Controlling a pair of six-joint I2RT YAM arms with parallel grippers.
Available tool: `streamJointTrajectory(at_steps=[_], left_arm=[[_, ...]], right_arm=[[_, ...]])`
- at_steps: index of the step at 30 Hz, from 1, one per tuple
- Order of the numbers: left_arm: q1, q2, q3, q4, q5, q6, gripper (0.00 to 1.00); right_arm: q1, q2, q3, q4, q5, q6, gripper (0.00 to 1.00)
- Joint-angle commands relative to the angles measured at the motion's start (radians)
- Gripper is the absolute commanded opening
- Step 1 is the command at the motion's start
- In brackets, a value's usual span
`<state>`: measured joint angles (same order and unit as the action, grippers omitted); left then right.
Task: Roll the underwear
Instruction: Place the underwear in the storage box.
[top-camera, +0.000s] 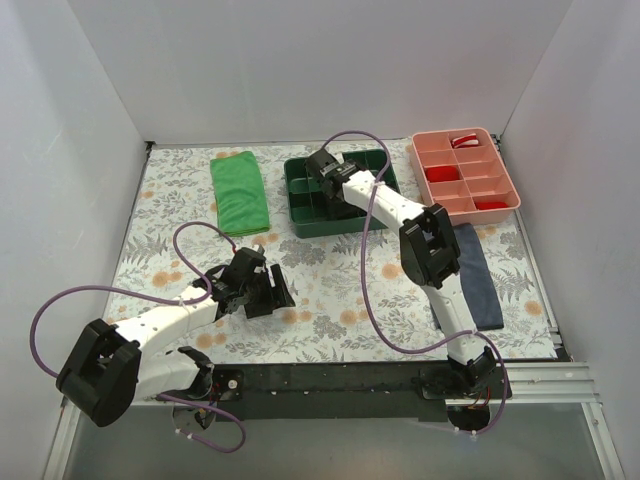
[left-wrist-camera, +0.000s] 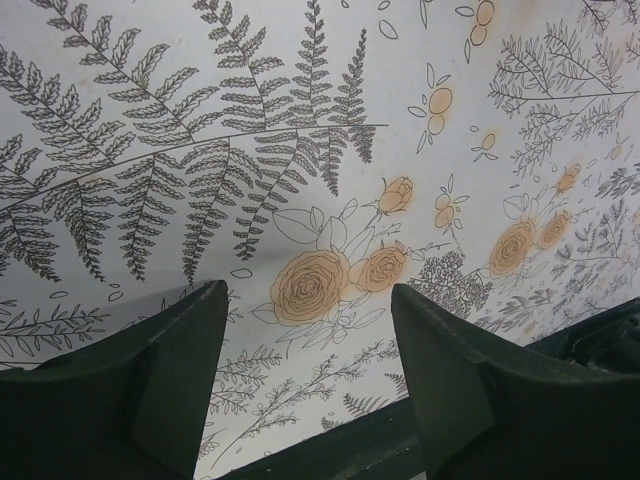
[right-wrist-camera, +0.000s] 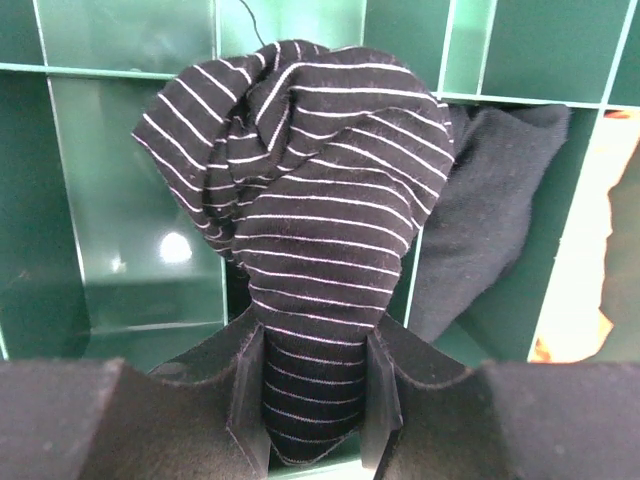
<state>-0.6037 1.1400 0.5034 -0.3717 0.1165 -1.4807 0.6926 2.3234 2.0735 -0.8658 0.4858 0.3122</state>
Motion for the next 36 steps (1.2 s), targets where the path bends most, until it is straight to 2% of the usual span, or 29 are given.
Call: streamJointTrajectory(at_steps=[1,4,7,10,11,13,14,16,19,22,33,36], left_arm=[[0.007,0.003,-0.003,0.016,0.012,0.011,0.66],[0.007,0.004,-0.005,0.016,0.012,0.011,0.65],[0.007,0.004,-0.008,0.017,0.014,0.011,0.65],[0.007,0.007,-0.011,0.017,0.020,0.013,0.65],[0.007,0.007,-0.011,0.019,0.018,0.013,0.65],[0.007,0.009,-0.011,0.022,0.022,0.011,0.65],[0.007,0.012,-0.009,0.024,0.022,0.013,0.65],[0.007,0.018,-0.008,0.025,0.023,0.014,0.65],[0.007,0.023,-0.008,0.025,0.023,0.013,0.65],[0.007,0.018,-0.011,0.025,0.022,0.011,0.65],[0.007,0.027,-0.012,0.030,0.029,0.013,0.65],[0.007,0.029,-0.016,0.031,0.029,0.013,0.65]], right_arm=[[-0.010,0.051,0.055,-0.076,-0.118,0.030,0.01],[-0.021,0.083,0.088,-0.108,-0.144,0.030,0.01],[-0.025,0.059,0.030,-0.078,-0.141,0.039,0.01],[-0.025,-0.001,-0.038,-0.017,-0.130,0.044,0.10],[-0.025,-0.018,-0.053,0.000,-0.127,0.044,0.22],[-0.025,-0.070,-0.096,0.043,-0.124,0.038,0.29],[-0.025,-0.085,-0.107,0.078,-0.124,0.036,0.40],[-0.025,-0.114,-0.116,0.097,-0.107,0.031,0.41],[-0.025,-0.133,-0.109,0.120,-0.092,0.025,0.52],[-0.025,-0.133,-0.099,0.119,-0.069,0.028,0.59],[-0.024,-0.212,-0.136,0.128,0.008,0.061,0.61],[-0.024,-0.246,-0.139,0.155,0.025,0.054,0.56]])
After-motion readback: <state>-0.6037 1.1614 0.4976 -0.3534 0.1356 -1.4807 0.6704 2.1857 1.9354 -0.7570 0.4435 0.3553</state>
